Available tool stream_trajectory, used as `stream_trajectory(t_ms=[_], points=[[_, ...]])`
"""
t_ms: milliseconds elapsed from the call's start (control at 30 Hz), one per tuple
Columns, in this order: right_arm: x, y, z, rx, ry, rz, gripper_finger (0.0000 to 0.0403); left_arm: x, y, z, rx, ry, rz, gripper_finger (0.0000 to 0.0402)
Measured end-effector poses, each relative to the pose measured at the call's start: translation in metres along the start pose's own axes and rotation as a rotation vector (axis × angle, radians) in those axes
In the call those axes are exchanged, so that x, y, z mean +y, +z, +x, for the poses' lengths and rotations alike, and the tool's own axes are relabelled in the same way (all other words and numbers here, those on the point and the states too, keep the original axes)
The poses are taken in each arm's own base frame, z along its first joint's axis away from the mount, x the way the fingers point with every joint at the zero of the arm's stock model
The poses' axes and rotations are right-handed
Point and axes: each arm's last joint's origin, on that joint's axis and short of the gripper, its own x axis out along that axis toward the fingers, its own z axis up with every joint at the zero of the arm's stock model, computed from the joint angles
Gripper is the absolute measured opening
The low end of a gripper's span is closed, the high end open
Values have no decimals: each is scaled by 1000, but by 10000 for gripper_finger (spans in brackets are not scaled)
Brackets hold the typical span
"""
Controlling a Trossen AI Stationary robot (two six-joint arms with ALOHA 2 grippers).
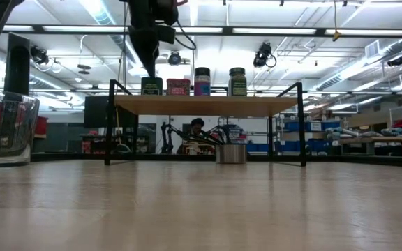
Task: Shelf spices
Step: Remove the black seasoning can from the shelf
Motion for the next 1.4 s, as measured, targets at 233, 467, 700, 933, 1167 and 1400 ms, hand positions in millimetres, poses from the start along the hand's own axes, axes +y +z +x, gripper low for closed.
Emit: stream_trajectory(t_ms=[233, 467, 700, 933, 1167, 1400], points=[[0, 0, 0, -1, 0, 1, 61, 2, 3, 12, 55, 19, 3, 333], [0, 0, 0, -5, -1, 4, 63, 6, 3, 14, 48, 23, -7, 294], [0, 1, 0, -9, -2, 23, 64, 11, 5, 15, -2, 17, -19, 258], [0, 1, 0, -9, -2, 34, 61, 10, 5, 15, -7, -5, -27, 255], [0, 1, 0, -8, -2, 35, 61, 7, 6, 15, -3, -16, -53, 255], [0, 1, 0, -9, -2, 35, 61, 3, 3, 22, 37, -36, -63, 254]])
